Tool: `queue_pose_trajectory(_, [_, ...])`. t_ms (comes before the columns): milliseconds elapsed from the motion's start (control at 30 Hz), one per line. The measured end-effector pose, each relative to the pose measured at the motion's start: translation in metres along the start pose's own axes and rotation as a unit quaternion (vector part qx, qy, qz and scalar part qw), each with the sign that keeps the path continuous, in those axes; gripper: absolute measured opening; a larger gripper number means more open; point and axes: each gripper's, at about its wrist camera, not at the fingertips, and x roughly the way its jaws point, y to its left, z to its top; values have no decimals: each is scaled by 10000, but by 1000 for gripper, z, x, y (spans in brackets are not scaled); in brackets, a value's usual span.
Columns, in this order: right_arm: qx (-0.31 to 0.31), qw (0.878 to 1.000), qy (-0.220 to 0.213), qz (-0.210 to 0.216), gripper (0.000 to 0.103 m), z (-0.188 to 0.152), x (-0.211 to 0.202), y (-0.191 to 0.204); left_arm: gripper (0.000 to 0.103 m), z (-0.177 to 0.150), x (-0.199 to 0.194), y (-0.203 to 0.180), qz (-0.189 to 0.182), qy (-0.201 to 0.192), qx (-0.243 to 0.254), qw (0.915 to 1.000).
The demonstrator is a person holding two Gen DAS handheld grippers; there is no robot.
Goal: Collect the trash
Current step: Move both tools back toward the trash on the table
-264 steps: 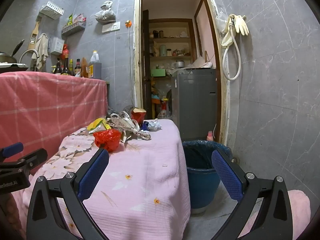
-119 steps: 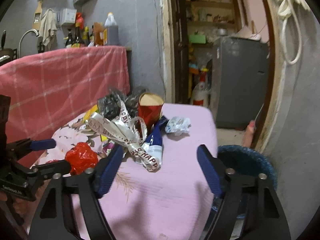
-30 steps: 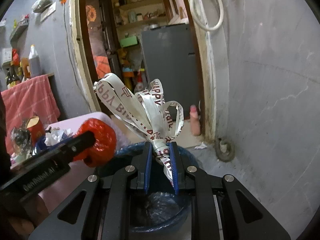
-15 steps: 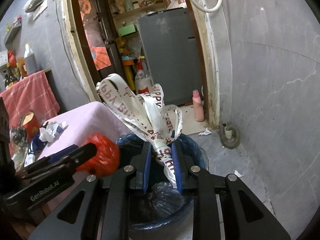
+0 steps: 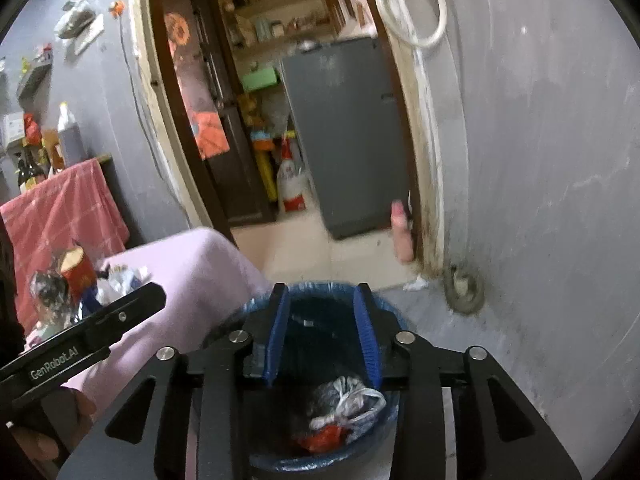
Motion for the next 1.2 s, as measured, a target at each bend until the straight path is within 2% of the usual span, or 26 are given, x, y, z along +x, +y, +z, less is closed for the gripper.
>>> queue_pose_trajectory(33, [-44, 9999, -100, -21, 44, 3, -5, 3, 82, 3, -7, 2, 15, -98, 1, 10000])
queue_pose_trajectory(100, [-118, 9994, -339, -6, 56, 8, -17, 11, 91, 8, -19, 5, 51, -252, 46, 9997])
queue_pose_trajectory(167, [-190, 9983, -548, -6, 61, 14, -28, 20, 94, 12, -32, 10, 140, -431, 95, 9989])
queue_pose_trajectory(267, [-241, 9960, -861, 55, 80, 20, -44, 33, 101, 19, -53, 19, 214, -698, 128, 9973])
queue_pose_trajectory(467, [-378, 9910, -1274, 132, 103, 25, -64, 58, 101, 19, -93, 43, 377, -1028, 6, 9940])
queue_pose_trajectory(667, [-431, 9885, -1417, 302, 103, 22, -74, 79, 101, 14, -127, 71, 666, -1077, -122, 9919])
queue_pose_trajectory(867, [-586, 9879, -1344, 502, 103, 13, -76, 110, 101, 4, -157, 104, 1095, -1025, -68, 9887])
queue_pose_trajectory(1067, [-831, 9875, -1103, 754, 103, 1, -69, 144, 101, -9, -178, 142, 1543, -895, 17, 9840])
queue_pose_trajectory(1200, [-971, 9877, -865, 874, 103, -5, -57, 165, 101, -15, -184, 166, 1667, -710, 31, 9834])
